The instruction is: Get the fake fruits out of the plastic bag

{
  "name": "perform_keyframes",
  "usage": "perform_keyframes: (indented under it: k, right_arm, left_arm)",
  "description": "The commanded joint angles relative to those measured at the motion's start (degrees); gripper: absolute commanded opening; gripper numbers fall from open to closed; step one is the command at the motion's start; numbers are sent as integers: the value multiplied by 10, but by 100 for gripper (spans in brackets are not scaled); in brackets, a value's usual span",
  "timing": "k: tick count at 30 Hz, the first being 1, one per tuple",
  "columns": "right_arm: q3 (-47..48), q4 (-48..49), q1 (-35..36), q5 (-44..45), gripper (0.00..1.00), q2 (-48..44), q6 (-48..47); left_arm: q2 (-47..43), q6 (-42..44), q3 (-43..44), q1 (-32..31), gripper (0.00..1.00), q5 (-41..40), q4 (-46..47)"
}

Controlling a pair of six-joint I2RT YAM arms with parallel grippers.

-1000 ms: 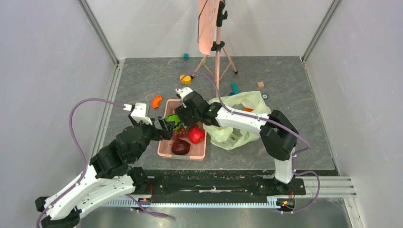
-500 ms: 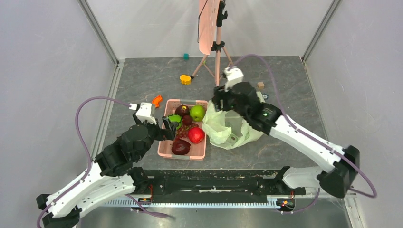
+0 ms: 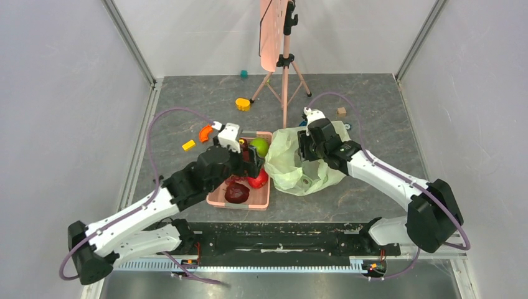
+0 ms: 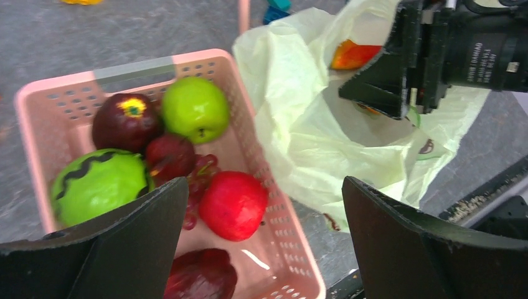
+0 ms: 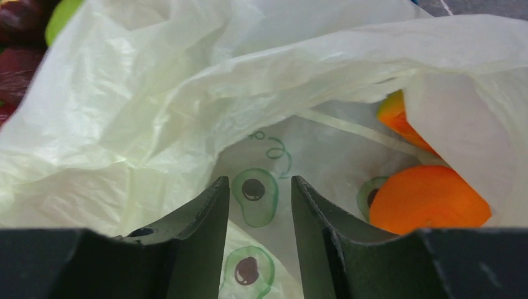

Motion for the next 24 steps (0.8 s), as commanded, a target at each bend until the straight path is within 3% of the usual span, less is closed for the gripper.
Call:
perform_keyframes:
  k: [1,7,8,12,18,24]
  right_arm:
    - [-17,-5,-23,55,43,-3,11]
    - [-87,-25,-83,87,43,-41,40]
    - [-110,-25,-95,94,43,-60,48]
    - [-126,-25,-102,108,45,-82,56]
    - [-121,-27,-112,134,63,-89,58]
    - [-106,-26,-120,161,70,-57,59]
  left_arm:
    - [72,-12,34,2,100,73,138]
    - [211,-34,69,-1,100,153,244]
    - [270,-35,86,-8,100,173,270]
    - [346,-29,109,-31,100,186,288]
    - [384,-37,103,-54,100,186,306]
    - [384,-43,87,-60,100,186,311]
